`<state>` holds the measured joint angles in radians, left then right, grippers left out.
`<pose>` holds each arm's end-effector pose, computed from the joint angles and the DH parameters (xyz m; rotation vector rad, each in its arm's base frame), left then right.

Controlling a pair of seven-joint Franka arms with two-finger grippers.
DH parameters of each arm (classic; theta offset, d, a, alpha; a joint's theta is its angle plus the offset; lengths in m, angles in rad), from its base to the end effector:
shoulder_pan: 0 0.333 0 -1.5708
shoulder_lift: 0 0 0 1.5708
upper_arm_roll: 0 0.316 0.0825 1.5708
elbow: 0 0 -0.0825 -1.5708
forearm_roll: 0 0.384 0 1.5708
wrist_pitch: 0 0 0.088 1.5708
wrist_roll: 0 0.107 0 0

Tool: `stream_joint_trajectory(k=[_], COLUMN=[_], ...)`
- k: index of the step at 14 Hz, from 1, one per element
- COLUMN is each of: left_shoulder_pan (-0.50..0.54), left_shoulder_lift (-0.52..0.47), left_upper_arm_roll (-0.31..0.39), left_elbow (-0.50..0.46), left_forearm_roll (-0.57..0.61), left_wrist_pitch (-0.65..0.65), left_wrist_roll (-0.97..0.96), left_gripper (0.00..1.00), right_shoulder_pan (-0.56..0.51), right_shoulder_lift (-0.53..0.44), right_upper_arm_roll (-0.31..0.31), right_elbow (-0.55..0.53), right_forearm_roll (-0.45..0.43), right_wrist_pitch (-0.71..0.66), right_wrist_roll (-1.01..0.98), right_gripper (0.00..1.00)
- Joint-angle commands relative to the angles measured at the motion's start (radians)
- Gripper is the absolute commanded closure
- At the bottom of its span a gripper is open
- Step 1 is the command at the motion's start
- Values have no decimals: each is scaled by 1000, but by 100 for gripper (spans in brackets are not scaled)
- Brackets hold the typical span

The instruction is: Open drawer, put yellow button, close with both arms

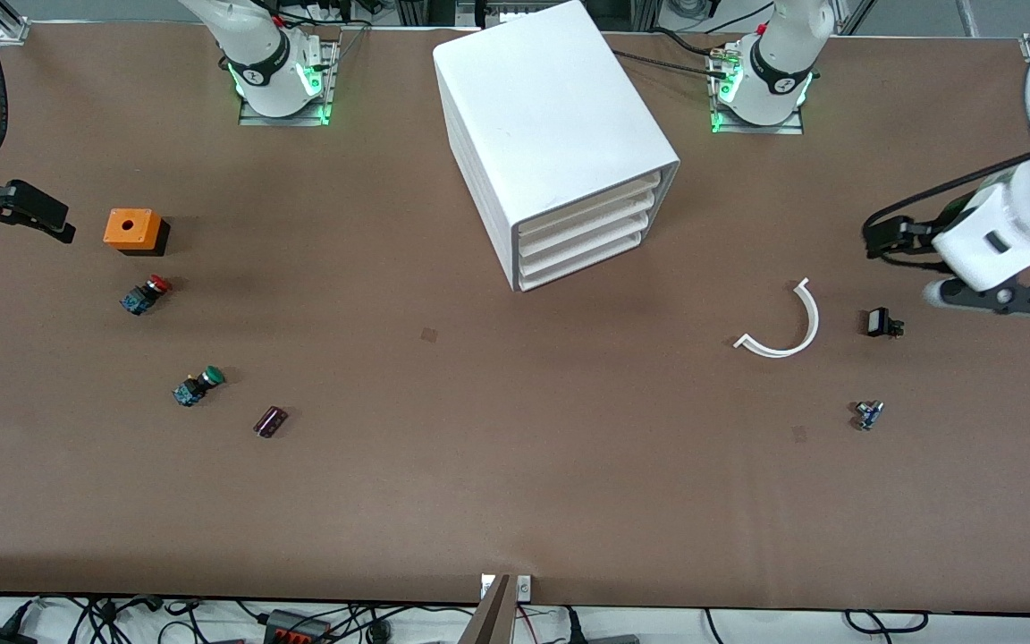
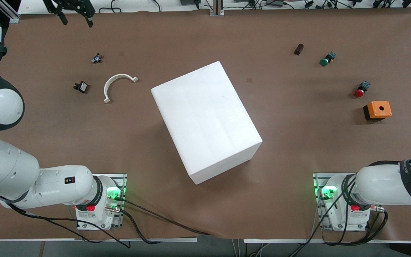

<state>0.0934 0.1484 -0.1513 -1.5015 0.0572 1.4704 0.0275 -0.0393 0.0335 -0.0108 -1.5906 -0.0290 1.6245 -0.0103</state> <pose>0.5845 -0.0211 0.5652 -3.0891 0.1315 0.2748 0.5681 -0.0313 0.6011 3.1117 -0.0595 -0.0008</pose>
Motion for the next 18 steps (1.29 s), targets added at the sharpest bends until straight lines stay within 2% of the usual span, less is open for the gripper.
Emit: stream_joint_trajectory(k=[1, 3, 4, 18], left_shoulder_pan=[-118, -115, -107, -113], left_shoulder_lift=[-84, -168, -179, -170], left_upper_arm_roll=[134, 134, 134, 94], left_elbow=[-90, -222, -236, -184], left_forearm_roll=[-19, -17, -17, -17], left_wrist_pitch=[127, 307, 310, 209], left_wrist_roll=[15, 15, 18, 23], left_gripper=[0, 0, 0, 0], right_shoulder_pan=[-16, -14, -16, -11], right_shoulder_lift=[-18, -20, -18, -11], right_upper_arm_roll=[9, 9, 9, 12], right_elbow=[-14, -14, -14, -14], right_forearm_roll=[-12, -14, -14, -31], right_wrist_pitch=[-6, -5, -5, -3], right_wrist_roll=[-22, -22, -20, -20], right_gripper=[0, 0, 0, 0])
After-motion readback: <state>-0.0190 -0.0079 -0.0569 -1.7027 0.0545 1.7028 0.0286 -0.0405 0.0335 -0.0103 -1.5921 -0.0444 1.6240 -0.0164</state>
